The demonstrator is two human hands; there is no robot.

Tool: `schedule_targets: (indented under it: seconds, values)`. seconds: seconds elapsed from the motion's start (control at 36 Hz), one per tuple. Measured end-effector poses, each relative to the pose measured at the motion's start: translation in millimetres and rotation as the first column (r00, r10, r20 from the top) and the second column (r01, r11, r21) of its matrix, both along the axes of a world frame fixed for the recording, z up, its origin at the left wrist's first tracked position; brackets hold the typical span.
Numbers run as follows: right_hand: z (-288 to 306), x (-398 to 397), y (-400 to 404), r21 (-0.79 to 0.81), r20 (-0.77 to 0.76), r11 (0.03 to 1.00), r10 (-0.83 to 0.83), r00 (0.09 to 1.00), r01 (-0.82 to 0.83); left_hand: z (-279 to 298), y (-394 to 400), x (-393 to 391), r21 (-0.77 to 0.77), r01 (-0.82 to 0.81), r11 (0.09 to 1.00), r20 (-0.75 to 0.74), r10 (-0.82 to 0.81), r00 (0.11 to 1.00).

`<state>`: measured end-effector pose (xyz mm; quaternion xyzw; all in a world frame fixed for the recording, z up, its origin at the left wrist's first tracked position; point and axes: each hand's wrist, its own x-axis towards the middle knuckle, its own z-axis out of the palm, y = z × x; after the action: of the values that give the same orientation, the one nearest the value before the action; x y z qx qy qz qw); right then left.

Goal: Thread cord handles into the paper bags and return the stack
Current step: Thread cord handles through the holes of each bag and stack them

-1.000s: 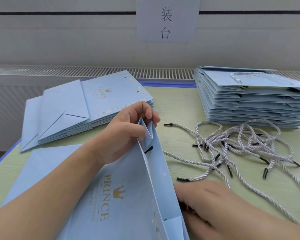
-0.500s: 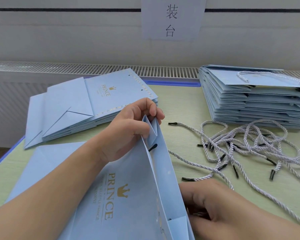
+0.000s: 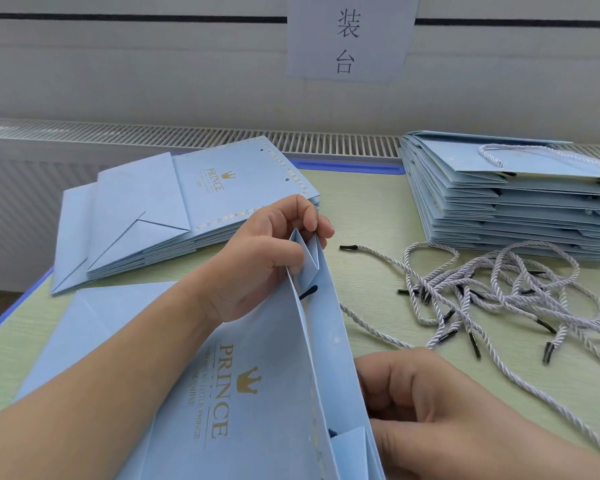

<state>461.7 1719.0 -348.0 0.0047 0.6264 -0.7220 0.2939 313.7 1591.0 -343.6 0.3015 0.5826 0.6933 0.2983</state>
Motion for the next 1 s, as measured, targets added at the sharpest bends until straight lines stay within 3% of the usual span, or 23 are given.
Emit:
schedule_targets:
  seconds: [0.03,0.06,0.19,0.31,0.33,0.42,0.47,0.56,0.64,0.86,1.0]
  values:
    - [12,15,-1,0.138,-0.129,0.990,0.007,0.992,0.011,0,0,0,-0.002,-0.001,1.000,-0.005,0.001,1.000]
    - [9,14,-6,-0.006,-0.143,0.996,0.091,0.986,-0.092,0,0,0,-0.004,-0.002,1.000,-0.011,0.002,1.000]
    - [-4,14,6,-0.193,0.028,0.981,-0.003,1.000,0.008,-1,1,1,-0.014,-0.005,1.000,-0.037,0.004,0.999]
    - [8,23,8,-0.317,0.096,0.929,-0.171,0.981,0.192,-1,1,1,-0.024,-0.011,1.000,-0.061,0.009,0.998]
    - [12,26,5,-0.285,0.074,0.930,-0.218,0.973,0.230,-2,2,1,-0.027,-0.013,1.000,-0.071,0.011,0.997]
    - [20,31,-2,0.003,-0.180,0.965,-0.256,0.950,0.260,-2,3,3,-0.039,-0.018,0.999,-0.091,0.014,0.996]
    - [19,34,-3,0.213,-0.317,0.946,-0.169,0.933,0.244,-2,4,4,-0.043,-0.014,0.999,-0.096,0.010,0.995]
    - [18,32,-1,0.403,-0.467,0.882,-0.031,0.884,0.244,-2,6,5,-0.057,-0.012,0.998,-0.109,0.005,0.994]
    - [21,27,1,0.566,-0.478,0.793,0.093,0.873,0.226,-3,6,7,-0.087,-0.009,0.996,-0.130,-0.002,0.991]
    - [32,23,0,0.758,-0.453,0.626,0.300,0.840,0.185,-3,7,8,-0.084,-0.009,0.996,-0.109,-0.001,0.994]
    - [21,25,-5,0.794,-0.537,0.521,0.358,0.764,0.314,-3,7,8,-0.087,-0.002,0.996,-0.113,-0.008,0.994]
